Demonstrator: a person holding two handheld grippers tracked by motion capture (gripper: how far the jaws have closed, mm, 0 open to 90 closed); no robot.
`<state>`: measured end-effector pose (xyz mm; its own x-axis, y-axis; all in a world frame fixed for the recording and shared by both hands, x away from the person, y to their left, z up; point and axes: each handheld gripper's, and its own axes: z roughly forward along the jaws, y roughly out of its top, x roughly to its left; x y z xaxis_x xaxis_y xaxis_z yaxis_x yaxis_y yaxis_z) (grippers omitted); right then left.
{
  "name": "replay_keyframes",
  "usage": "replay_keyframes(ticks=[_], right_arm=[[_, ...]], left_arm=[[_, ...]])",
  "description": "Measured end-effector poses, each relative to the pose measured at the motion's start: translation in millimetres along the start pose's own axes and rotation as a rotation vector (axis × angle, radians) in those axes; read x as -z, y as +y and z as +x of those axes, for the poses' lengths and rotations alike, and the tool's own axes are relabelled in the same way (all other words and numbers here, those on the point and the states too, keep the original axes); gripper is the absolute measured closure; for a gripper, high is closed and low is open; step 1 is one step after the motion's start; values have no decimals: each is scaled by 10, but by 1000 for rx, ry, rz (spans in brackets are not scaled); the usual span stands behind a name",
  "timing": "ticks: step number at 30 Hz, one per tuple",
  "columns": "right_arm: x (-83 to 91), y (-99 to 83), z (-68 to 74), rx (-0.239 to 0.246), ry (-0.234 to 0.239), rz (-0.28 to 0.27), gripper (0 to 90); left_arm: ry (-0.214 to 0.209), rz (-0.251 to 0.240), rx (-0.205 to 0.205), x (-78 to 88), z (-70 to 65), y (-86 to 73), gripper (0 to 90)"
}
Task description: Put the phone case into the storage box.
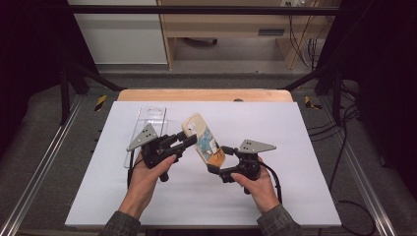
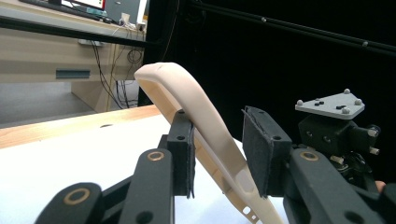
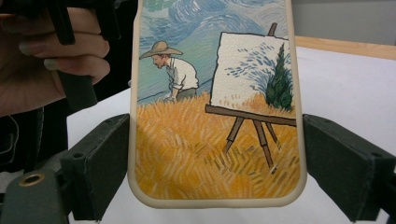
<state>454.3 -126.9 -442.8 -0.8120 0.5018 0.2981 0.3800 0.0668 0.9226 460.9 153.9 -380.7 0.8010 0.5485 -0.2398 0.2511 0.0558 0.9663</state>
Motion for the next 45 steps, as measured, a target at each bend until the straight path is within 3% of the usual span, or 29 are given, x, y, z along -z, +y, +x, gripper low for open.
replay_keyframes(ticks=[25,34,38,42,45], right_arm=[[-39,-12,28,-4,10,-3,117],[-76,-23,52,2,-4,7,117],[-149,-43,75,14,-16,18,112],[-242,-60,102,20,-6,17,105],[-285,-69,111,23,-1,18,102]], left_arm=[[-5,-31,46,14,-16,18,697],[-19,-65,132,9,-6,-6,743],[-67,-79,165,-8,-59,-2,803],[-67,-72,127,-7,-118,11,810],[-66,-72,125,9,-118,11,810]])
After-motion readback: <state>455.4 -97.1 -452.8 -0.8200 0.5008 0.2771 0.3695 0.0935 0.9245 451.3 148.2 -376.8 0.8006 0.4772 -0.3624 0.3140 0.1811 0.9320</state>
